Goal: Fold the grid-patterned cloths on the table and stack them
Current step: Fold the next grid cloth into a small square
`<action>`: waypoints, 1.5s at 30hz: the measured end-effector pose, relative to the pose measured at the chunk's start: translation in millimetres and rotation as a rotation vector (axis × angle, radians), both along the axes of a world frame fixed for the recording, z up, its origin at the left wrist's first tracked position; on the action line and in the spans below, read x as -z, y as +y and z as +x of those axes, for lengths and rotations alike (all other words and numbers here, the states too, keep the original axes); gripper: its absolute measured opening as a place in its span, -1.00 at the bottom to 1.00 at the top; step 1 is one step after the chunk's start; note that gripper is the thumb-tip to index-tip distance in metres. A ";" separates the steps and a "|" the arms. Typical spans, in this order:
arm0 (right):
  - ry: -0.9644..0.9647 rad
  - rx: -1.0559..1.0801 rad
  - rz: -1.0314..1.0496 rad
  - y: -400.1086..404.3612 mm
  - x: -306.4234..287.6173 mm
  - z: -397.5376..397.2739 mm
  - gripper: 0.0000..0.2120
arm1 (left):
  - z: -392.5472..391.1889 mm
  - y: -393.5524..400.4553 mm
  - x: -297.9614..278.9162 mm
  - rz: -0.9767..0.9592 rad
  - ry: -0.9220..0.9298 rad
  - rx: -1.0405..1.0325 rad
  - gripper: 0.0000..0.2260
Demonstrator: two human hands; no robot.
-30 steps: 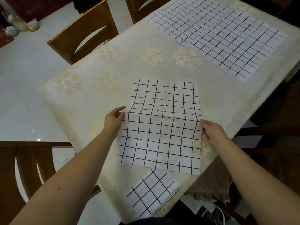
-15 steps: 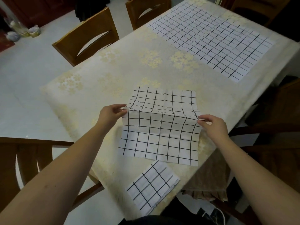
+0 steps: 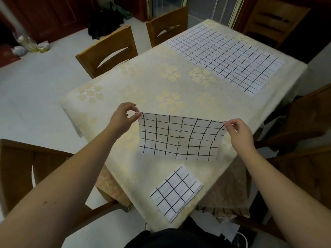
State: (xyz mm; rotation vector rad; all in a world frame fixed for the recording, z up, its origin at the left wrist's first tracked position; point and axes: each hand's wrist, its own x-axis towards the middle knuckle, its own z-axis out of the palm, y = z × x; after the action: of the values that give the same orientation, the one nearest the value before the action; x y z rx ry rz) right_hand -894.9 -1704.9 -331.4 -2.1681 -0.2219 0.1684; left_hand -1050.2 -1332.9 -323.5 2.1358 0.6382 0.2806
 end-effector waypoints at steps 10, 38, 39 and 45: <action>-0.071 0.158 0.148 -0.8 -28.1 -51.4 -0.92 | -38.3 -12.8 -45.8 -0.309 -0.094 0.094 -0.97; 0.654 0.062 0.214 68.2 96.3 12.8 -0.77 | -15.5 26.9 89.0 -0.496 0.274 -0.479 -0.67; 0.661 0.065 0.232 71.3 95.5 16.5 -0.78 | -17.9 32.7 94.0 -0.570 0.300 -0.488 -0.65; 0.742 -0.089 0.185 74.6 103.1 27.2 -0.70 | -40.4 36.0 107.0 -0.560 0.515 -0.345 -0.65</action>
State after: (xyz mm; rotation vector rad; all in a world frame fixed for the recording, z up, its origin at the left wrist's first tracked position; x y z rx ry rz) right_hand -867.7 -1630.4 -434.4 -1.7773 0.0912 0.9383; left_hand -1090.6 -1296.9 -430.5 1.5437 1.2250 -0.2577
